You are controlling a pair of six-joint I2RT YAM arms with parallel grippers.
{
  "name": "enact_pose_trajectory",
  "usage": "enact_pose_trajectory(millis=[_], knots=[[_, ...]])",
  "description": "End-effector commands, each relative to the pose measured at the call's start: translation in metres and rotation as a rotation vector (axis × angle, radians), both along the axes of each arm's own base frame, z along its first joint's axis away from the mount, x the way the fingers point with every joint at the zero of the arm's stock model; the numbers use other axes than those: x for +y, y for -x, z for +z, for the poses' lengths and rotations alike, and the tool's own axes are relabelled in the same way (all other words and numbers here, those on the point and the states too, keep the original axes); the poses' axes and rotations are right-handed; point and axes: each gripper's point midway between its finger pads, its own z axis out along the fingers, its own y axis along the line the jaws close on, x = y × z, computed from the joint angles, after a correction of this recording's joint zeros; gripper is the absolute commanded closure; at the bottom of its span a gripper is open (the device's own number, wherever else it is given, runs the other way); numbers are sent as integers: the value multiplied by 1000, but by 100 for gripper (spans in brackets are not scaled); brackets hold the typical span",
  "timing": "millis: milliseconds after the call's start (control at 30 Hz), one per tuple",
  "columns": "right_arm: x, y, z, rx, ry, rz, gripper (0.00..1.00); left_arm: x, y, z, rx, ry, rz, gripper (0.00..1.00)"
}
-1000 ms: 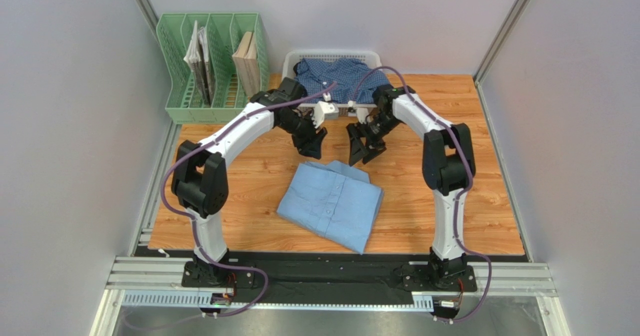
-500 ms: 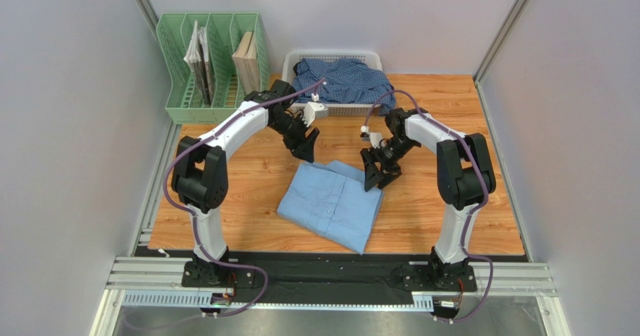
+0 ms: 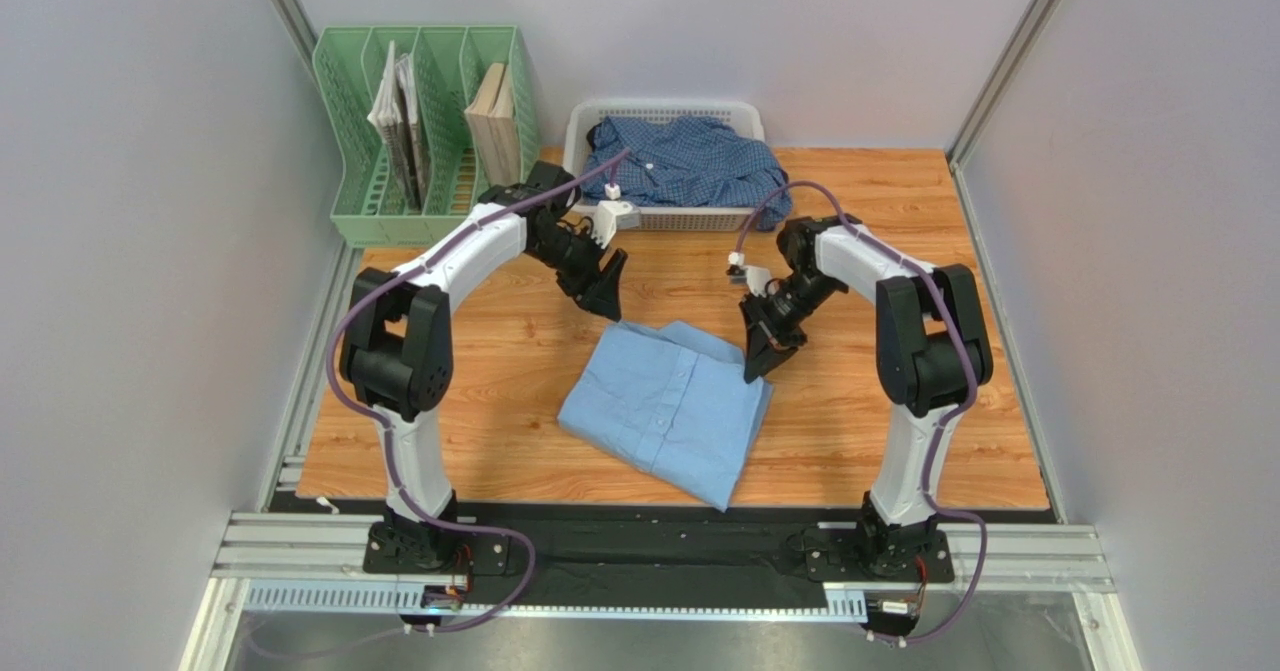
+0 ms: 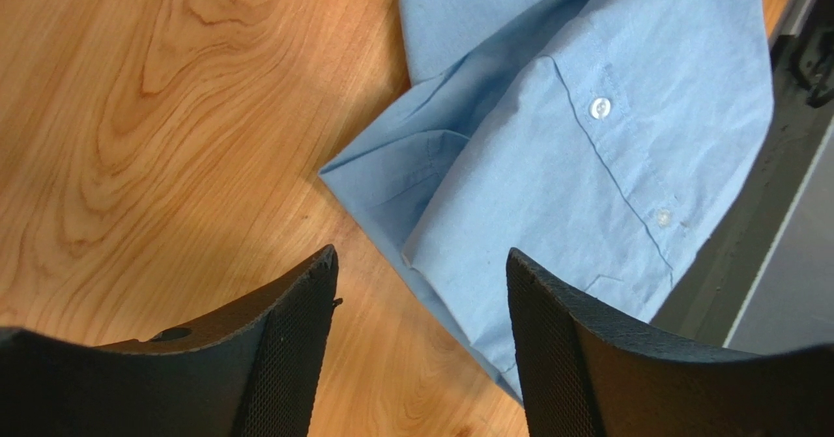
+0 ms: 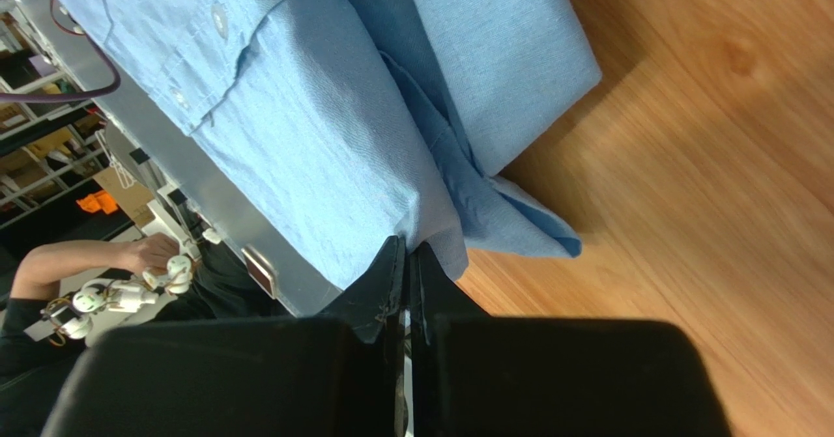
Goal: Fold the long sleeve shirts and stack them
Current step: Fold the shirt
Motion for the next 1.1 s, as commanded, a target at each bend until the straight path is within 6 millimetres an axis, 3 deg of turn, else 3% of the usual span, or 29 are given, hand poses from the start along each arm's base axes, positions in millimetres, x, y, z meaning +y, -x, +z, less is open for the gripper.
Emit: enact_pose_trajectory(millis=[0, 67, 167, 233, 300, 333, 400, 433, 467, 533, 567, 600, 733, 867, 900, 967, 1000, 1067], knots=[[-13, -6, 23, -25, 0, -8, 100, -17, 3, 16, 29, 124, -33, 29], [-16, 0, 13, -6, 21, -3, 100, -22, 4, 13, 54, 148, -45, 28], [-28, -2, -21, 6, 106, 6, 100, -25, 1, 6, 79, 154, -46, 29], [-36, -13, -45, -4, 172, 10, 100, -27, 2, 7, 100, 164, -40, 32], [-41, -38, -54, -77, 222, 2, 100, -28, 4, 8, 106, 178, -26, 38], [-39, -47, -55, -96, 227, -4, 100, -28, 5, 18, 81, 190, -19, 39], [-32, -75, -51, -169, 234, 1, 100, -26, 14, 16, 85, 200, 5, 42], [-28, -82, -48, -189, 235, 11, 100, -24, 17, 27, 57, 212, 13, 42], [-19, -94, -42, -233, 227, 40, 100, -21, 28, 22, 80, 211, 22, 42], [-10, -102, -35, -278, 222, 78, 100, -20, 36, 35, 52, 244, 32, 42], [-3, -102, -31, -303, 205, 126, 100, -16, 45, 27, 72, 233, 46, 42], [0, -107, -26, -331, 202, 141, 100, -15, 45, 35, 42, 245, 59, 42], [2, -110, -13, -409, 193, 214, 100, -6, 42, 30, -49, 222, 108, 36], [3, -96, -6, -412, 150, 251, 100, -5, 26, 21, -87, 162, 71, 34], [3, -94, -6, -417, 142, 258, 99, -3, 28, 5, -38, 121, 61, 34], [5, -91, -10, -410, 134, 264, 99, -3, 22, 0, -48, 76, 23, 34], [5, -90, -13, -400, 136, 264, 99, -2, 22, -15, -3, 48, 16, 34], [7, -87, -21, -381, 128, 266, 99, -3, 16, -16, 13, 34, 6, 35]])
